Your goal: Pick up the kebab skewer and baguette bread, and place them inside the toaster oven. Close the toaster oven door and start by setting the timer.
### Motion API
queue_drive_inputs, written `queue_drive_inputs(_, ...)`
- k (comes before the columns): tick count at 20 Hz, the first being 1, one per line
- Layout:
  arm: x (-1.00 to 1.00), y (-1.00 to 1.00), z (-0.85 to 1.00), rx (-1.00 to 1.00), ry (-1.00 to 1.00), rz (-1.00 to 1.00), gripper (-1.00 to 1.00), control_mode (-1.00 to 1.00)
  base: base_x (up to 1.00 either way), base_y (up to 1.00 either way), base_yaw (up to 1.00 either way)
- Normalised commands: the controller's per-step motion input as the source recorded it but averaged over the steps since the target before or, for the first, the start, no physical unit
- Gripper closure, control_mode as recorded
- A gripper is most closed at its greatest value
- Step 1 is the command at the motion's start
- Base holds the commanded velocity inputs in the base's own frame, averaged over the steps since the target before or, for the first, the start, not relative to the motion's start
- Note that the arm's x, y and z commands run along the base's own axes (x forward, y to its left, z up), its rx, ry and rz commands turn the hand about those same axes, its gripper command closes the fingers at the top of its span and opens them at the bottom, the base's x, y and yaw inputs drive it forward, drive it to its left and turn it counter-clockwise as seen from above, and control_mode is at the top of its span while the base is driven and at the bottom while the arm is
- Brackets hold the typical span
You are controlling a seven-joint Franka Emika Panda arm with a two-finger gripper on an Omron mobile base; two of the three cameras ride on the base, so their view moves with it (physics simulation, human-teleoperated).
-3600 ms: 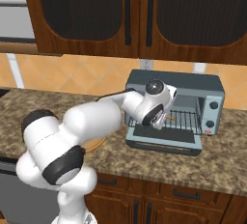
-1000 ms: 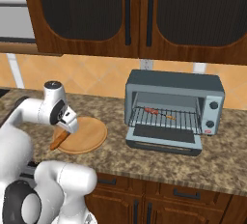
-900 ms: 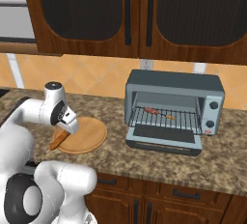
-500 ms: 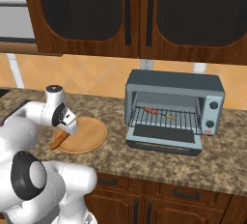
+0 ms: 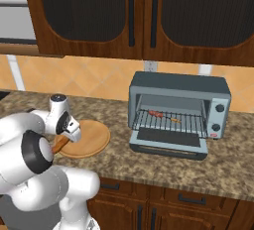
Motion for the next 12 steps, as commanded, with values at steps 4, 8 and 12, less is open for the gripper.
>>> queue_drive_inputs(4, 0.16, 0.12, -0.31, 0.0, 0.0, 0.0, -1.0, -1.0, 0.0, 0.0, 0.0)
queue_drive_inputs(8, 0.15, 0.06, -0.31, 0.0, 0.0, 0.0, -1.0, -1.0, 0.0, 0.0, 0.0)
queue_drive_inputs(12, 0.14, 0.02, -0.28, 0.0, 0.0, 0.0, -1.0, -1.0, 0.0, 0.0, 0.0)
